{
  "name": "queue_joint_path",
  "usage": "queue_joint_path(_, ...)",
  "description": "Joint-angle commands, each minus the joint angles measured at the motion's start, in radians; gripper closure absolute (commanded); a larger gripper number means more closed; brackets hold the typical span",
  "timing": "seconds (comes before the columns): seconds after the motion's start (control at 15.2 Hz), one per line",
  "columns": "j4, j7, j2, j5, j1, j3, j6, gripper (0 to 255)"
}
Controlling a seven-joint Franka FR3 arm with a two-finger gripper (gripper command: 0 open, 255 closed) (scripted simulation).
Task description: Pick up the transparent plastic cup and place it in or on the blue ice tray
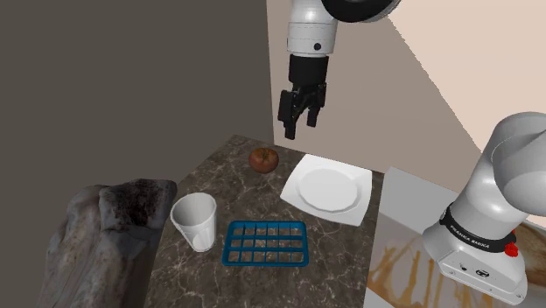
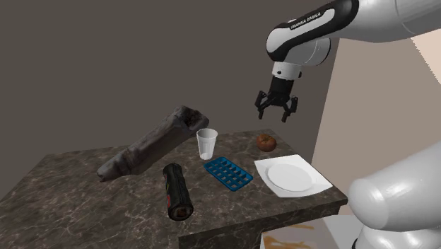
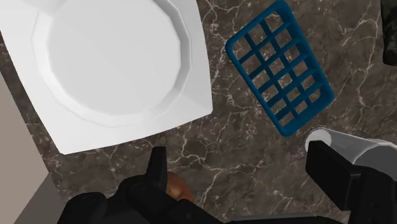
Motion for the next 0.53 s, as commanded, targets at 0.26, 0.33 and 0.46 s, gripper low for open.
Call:
queue_joint_path(0.26, 0.122, 0.113, 0.198, -0.005, 0.024, 0.087, 0.096, 0)
queue_joint_path(0.33, 0.145, 0.133, 0.232, -0.011, 0.028, 0.1, 0.111, 0)
queue_joint_path(0.46, 0.193, 0.174, 0.303, -0.027, 0.038, 0.124, 0.138, 0)
